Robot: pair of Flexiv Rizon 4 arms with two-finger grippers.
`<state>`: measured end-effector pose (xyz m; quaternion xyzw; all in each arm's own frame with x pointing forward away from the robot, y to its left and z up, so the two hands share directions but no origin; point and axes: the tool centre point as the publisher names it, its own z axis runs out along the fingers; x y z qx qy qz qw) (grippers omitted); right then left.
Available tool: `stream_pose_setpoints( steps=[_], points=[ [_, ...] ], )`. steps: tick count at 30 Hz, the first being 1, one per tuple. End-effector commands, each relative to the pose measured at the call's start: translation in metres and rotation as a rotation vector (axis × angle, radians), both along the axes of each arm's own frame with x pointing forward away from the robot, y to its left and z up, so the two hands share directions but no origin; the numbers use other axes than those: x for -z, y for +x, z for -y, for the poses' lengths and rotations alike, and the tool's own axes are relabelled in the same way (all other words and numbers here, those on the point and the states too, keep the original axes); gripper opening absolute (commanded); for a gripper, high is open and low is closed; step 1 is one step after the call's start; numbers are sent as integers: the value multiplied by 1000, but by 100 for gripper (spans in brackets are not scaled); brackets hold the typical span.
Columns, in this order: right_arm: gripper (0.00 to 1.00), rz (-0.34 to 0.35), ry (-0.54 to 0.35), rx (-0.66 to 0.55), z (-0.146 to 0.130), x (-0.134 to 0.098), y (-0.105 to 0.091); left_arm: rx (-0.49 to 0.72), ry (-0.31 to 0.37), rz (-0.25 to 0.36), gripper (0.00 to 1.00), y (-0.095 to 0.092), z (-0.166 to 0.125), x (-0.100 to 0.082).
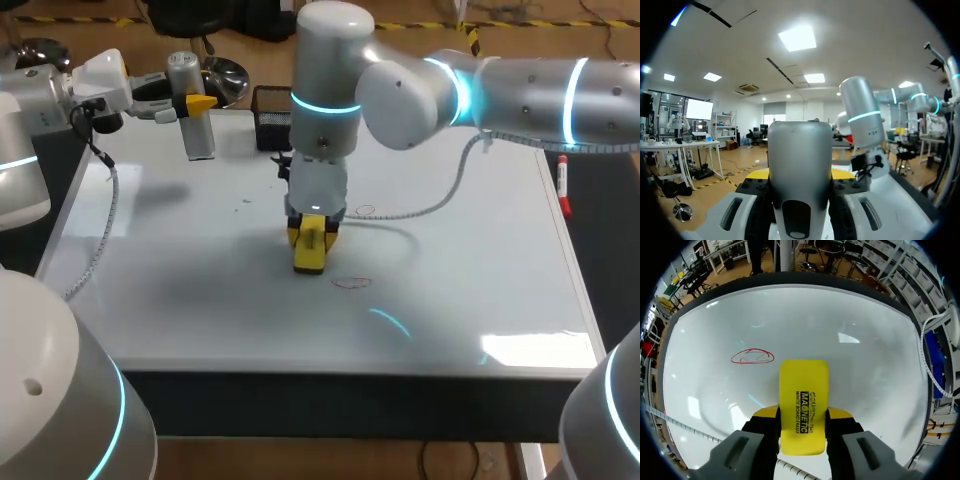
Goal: Pick up the inspection probe, press it on each red-marked spot on the whiteboard one by one, put down the probe, pick up the eraser, and wipe off all the red marks.
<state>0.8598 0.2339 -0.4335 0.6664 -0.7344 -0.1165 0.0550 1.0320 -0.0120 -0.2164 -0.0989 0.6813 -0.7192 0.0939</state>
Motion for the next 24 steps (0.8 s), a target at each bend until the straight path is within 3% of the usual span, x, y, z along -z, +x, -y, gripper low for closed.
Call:
stream_pose_setpoints(
  steps=[1, 9, 17, 24],
  points=[
    [0, 9, 5, 6, 17, 31, -6, -3, 1, 1, 0, -1, 0, -2],
    [0, 52, -2, -6, 19, 12, 2, -3, 1, 1, 0, -1, 0, -2],
    [0, 183, 2, -50, 30, -49, 19, -3, 1, 1, 0, -1, 0, -2],
    [0, 213, -5, -57, 36, -60, 31, -3, 1, 1, 0, -1, 0, -2]
  ],
)
